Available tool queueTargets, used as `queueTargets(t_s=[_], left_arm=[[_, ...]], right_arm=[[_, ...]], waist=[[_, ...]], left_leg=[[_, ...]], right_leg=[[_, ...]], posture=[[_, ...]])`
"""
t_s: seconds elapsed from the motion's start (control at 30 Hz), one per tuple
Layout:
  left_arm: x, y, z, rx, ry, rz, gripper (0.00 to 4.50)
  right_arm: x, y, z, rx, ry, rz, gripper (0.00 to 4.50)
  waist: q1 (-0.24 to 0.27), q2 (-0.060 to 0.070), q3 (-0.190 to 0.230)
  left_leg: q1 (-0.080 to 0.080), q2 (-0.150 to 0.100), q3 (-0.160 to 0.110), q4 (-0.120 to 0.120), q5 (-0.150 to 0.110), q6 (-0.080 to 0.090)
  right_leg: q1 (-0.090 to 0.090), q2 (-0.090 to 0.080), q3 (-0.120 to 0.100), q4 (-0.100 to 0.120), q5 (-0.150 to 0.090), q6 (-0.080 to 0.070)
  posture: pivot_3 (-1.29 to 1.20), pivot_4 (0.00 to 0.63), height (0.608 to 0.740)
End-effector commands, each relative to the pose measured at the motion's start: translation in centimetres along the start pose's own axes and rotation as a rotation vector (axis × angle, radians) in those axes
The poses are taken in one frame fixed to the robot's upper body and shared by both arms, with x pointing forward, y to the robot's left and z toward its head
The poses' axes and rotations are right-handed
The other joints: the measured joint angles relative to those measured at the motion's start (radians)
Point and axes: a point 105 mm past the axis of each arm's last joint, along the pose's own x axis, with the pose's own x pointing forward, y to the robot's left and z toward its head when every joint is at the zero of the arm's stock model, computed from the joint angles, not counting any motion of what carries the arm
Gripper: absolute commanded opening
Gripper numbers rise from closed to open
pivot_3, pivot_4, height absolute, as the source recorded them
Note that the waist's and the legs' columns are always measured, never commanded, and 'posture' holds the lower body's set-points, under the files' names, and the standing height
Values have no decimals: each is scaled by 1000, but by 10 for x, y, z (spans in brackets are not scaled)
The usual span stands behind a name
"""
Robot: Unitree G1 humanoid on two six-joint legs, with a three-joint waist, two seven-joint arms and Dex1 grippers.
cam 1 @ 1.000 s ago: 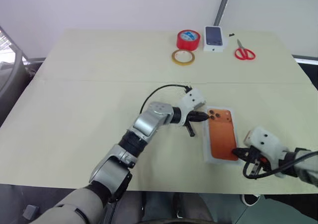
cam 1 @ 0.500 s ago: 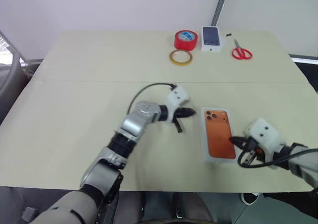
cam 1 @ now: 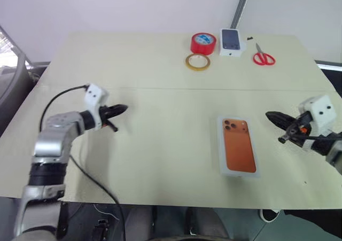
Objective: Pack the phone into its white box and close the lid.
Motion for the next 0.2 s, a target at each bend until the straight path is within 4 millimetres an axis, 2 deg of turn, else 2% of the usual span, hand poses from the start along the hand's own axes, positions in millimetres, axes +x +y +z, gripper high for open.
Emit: queueTargets(t_s=[0.03, 0.2], left_arm=[[-14, 10, 12, 20, -55, 41, 0], [-17, 8, 14, -9, -75, 48, 0]], right_arm=[[-2, 2, 5, -11, -21, 32, 113], [2, 8, 2, -11, -20, 68, 113]], waist=[[-1, 0, 0], [-5, 0, 0]], left_leg=[[0, 0, 0, 0, 0, 0], [0, 0, 0, 0, 0, 0]], right_leg=[[0, 0, 0, 0, 0, 0], [-1, 0, 0, 0, 0, 0]], posture=[[0, 150, 740], [0, 150, 740]])
